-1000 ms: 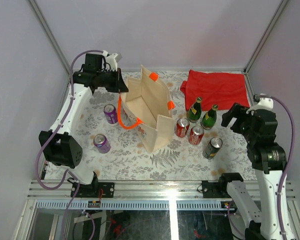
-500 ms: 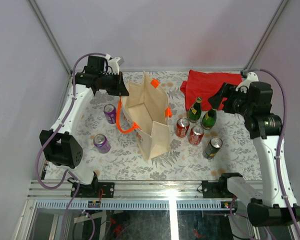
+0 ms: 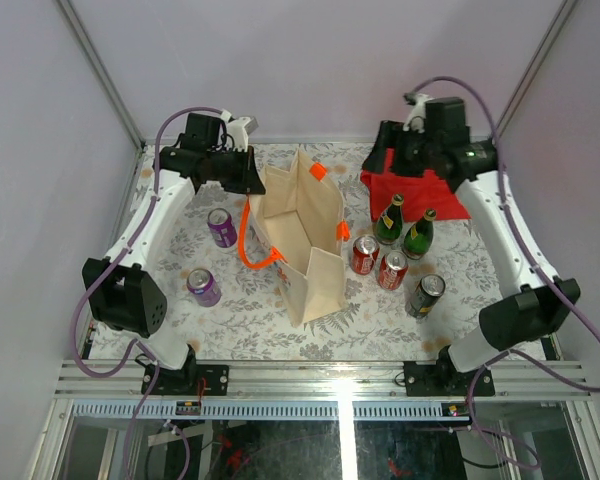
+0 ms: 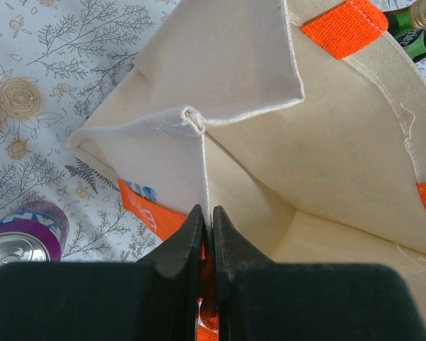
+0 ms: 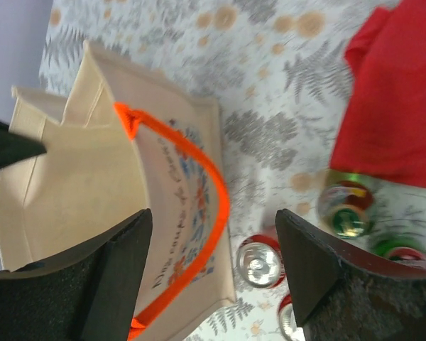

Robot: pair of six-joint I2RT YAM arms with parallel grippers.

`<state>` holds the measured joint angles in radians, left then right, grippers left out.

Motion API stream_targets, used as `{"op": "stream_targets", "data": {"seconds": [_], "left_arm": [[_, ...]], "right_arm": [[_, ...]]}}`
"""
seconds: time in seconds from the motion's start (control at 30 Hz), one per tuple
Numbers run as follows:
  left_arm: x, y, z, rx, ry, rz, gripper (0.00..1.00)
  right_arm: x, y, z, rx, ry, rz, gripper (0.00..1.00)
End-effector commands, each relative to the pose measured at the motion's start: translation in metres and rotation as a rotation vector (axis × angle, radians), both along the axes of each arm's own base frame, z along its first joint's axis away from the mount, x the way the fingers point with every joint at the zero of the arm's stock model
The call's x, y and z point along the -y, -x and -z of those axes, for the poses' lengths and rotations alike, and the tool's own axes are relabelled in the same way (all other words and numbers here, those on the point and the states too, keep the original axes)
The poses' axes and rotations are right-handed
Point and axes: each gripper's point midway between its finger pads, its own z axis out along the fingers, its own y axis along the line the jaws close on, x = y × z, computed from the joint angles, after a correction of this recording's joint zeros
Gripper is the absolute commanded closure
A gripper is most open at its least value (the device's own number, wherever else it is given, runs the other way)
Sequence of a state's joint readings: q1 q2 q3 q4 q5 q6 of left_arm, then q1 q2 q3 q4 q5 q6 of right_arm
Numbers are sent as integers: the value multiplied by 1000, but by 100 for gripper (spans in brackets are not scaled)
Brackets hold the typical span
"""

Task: Place the beverage into the canvas bag
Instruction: Place the canvas bag at the center of the board, then adjust the canvas bag at the center of the board.

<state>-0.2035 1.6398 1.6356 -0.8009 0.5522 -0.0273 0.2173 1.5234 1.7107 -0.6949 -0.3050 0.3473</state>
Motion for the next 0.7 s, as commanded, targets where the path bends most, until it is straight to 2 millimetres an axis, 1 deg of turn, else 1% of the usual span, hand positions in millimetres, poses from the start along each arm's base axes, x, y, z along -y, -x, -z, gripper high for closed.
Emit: {"op": "stream_targets", "data": {"seconds": [0.0, 0.1, 0.27, 0.43, 0.53, 0.6, 0.63, 0.67], "left_arm": [[5, -12, -8, 57, 16, -18, 100], [4, -12, -6, 55, 10, -24, 100], [6, -11, -5, 50, 20, -18, 100], [10, -10, -3, 41, 23, -7, 100], [12, -8, -3, 42, 25, 0, 100], [12, -7, -4, 42, 28, 4, 100], [13, -6, -3, 39, 29, 7, 100], [13, -6, -3, 39, 29, 9, 100]], "right_arm": [[-41, 18, -6, -11, 57, -55, 24], [-59, 26, 6, -28, 85, -63, 25], [-74, 35, 28, -57, 142, -73, 26], [-94, 43, 51, -93, 174, -111, 26], [-97, 42, 67, -113, 216, -110, 25], [-99, 41, 74, -123, 219, -114, 25], [-102, 40, 77, -126, 219, -117, 26], [-104, 39, 80, -129, 222, -120, 29]]}}
